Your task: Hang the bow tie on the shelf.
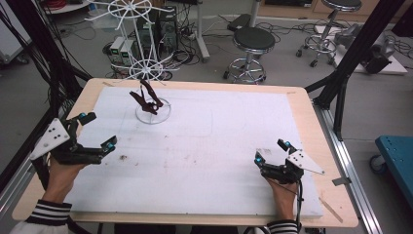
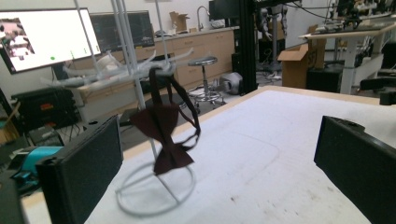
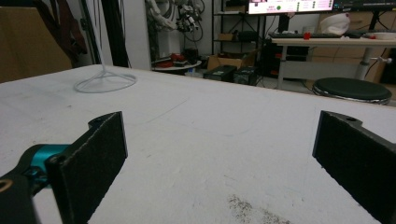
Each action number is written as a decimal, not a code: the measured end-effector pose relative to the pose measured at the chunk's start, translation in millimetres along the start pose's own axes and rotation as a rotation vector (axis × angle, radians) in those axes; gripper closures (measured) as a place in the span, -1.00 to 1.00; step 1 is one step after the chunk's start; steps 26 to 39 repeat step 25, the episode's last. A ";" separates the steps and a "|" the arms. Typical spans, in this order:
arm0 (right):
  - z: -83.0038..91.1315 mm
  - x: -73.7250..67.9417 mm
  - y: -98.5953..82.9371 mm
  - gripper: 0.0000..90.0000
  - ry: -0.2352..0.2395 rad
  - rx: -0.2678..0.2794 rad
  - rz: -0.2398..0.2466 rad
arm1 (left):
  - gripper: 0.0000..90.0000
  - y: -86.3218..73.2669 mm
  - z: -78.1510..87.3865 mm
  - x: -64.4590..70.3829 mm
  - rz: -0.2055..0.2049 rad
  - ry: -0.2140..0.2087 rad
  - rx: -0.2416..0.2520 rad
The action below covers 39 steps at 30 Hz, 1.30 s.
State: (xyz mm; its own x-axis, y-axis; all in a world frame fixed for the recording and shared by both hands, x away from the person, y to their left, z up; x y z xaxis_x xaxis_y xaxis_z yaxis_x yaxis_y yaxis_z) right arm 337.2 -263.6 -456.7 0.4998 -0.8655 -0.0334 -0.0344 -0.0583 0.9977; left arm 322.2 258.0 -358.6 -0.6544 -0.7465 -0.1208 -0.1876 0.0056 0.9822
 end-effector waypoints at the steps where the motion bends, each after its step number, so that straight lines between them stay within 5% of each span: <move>1: 0.2 0.0 0.1 -0.95 0.001 0.003 -0.002 | -0.96 -5.4 2.4 0.9 0.001 0.002 0.000; 8: 1.4 -0.9 0.7 -0.95 0.000 0.018 0.006 | -0.96 -52.1 15.3 5.5 0.076 0.038 -0.028; 13: 1.7 -0.9 0.5 -0.95 -0.003 0.016 0.005 | -0.96 -74.9 18.9 9.5 0.081 0.067 -0.030; 20: 1.6 -0.9 0.6 -0.95 -0.003 0.018 0.010 | -0.96 -87.0 19.8 15.9 0.048 0.070 -0.002; 39: 2.2 -1.2 0.6 -0.95 -0.007 0.018 0.005 | -0.96 -90.8 21.4 14.4 0.067 0.075 0.008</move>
Point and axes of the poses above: each handheld gripper's, and its own axes: z roughly backward along the jaws, y roughly out of its top, x roughly to its right, the point moved 6 cm from there along -z, roughly forward along the jaws, and after that the axes turned 9 degrees about x, right-handed, at the moved point
